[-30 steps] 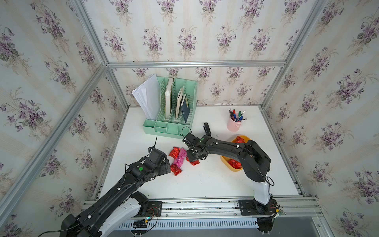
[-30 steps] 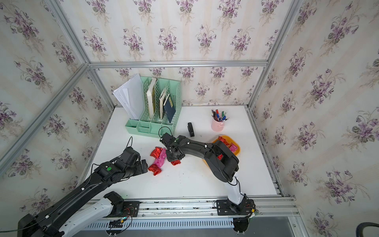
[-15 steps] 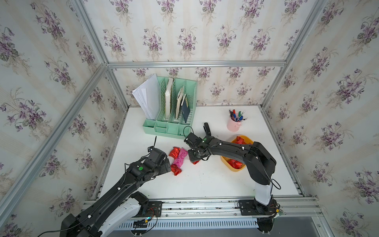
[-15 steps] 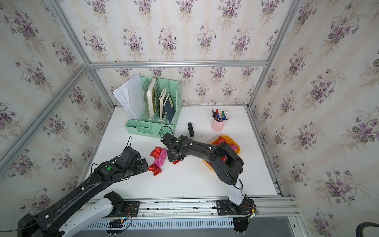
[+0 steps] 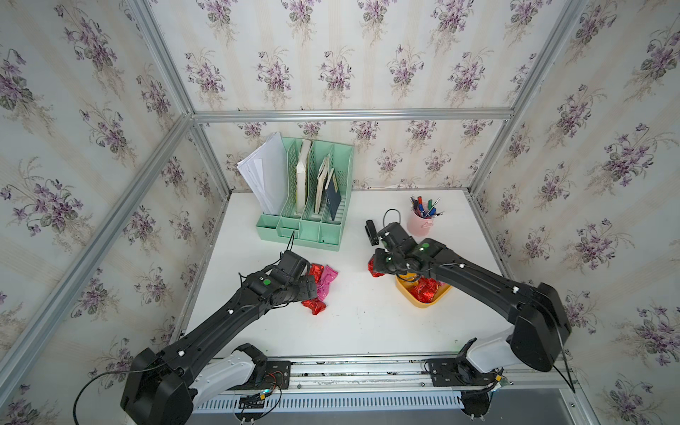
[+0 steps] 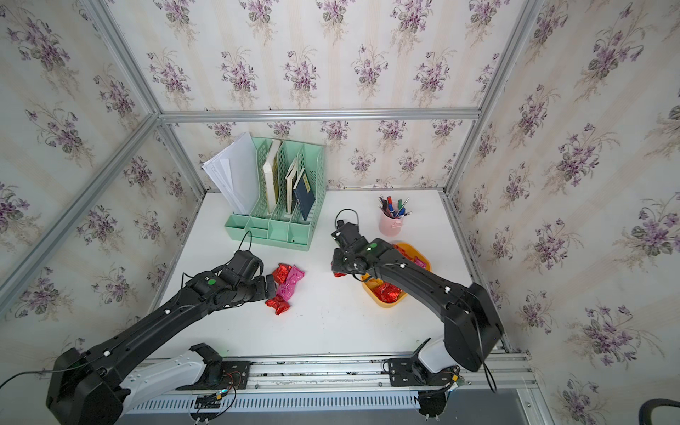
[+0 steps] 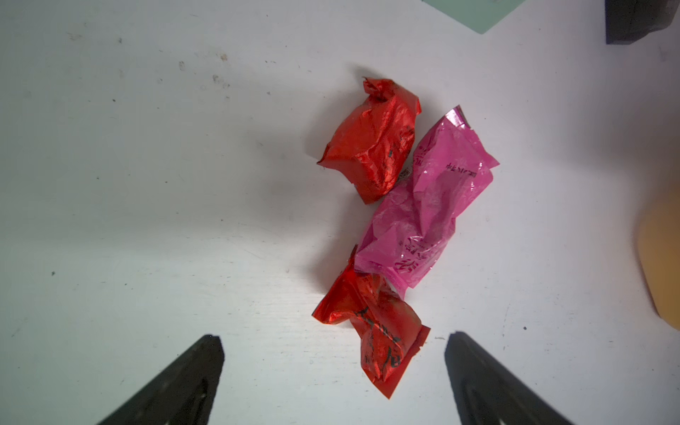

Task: Put the tea bags into the storage box
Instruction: Place the tea bag in the storage box.

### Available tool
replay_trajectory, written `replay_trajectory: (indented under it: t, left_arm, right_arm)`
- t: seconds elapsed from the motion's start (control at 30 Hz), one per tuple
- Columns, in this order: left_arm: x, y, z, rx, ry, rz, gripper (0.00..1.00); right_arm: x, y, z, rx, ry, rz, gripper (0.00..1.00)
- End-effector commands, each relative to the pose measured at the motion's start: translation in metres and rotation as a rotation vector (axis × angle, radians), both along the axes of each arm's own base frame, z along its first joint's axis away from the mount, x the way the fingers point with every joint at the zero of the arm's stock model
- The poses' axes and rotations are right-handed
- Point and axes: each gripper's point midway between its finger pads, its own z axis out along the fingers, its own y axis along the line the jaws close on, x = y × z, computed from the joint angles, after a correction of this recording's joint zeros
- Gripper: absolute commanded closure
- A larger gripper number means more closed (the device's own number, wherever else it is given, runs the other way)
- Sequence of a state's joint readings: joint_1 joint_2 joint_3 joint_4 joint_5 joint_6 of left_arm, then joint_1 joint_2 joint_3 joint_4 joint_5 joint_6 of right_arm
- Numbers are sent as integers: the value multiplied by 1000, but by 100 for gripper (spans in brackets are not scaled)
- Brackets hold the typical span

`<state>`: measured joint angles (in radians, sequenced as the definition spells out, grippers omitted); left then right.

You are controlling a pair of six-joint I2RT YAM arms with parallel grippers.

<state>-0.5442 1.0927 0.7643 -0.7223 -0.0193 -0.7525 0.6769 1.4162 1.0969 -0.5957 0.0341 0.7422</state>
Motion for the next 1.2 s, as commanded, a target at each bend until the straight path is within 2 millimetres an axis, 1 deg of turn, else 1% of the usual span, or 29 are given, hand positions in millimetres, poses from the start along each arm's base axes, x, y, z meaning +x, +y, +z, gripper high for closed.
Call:
replay_trajectory:
  t: [0.0, 0.03, 0.17, 0.23, 0.3, 0.37, 0.5, 0.63, 0.73, 0.83, 0.93, 1.03, 1.17]
  left_arm:
    - [7, -11, 2, -18, -3, -52, 1]
    - [7, -13, 0, -18, 4, -56, 1]
    - [9, -17, -2, -27, 19, -62, 1]
    - [9, -17, -4, -29, 22, -56, 1]
    - [9, -17, -5, -31, 27, -45, 1]
    - [8, -17, -5, -35, 30, -29, 1]
    - [7, -14, -5, -39, 24, 7, 1]
    - [3, -7, -4, -40, 6, 55, 1]
    - [-2, -1, -6, -43, 3, 93, 1]
    - [-9, 6, -8, -42, 0, 122, 1]
    - [-13, 12, -8, -31, -2, 135, 1]
    - [-14, 14, -6, -19, -12, 127, 1]
    - [-8, 12, -2, -3, -28, 94, 1]
  right_arm:
    - [7, -52, 9, 64, -6, -173, 100]
    - [11, -76, 10, 86, -12, -239, 100]
    - [13, -148, 10, 153, -35, -428, 100]
    - [16, -172, 8, 181, -39, -485, 100]
    - [20, -188, 3, 193, -27, -518, 100]
    - [27, -194, -4, 194, -3, -519, 100]
    - [44, -201, -19, 165, 55, -527, 100]
    - [57, -219, -26, 155, 64, -609, 100]
    - [59, -228, -29, 167, 69, -658, 100]
    - [58, -228, -32, 184, 82, -669, 99]
    - [58, -218, -28, 240, 61, -633, 90]
    - [48, -217, -25, 245, 54, -637, 75]
    - [31, -220, -12, 230, 7, -656, 53]
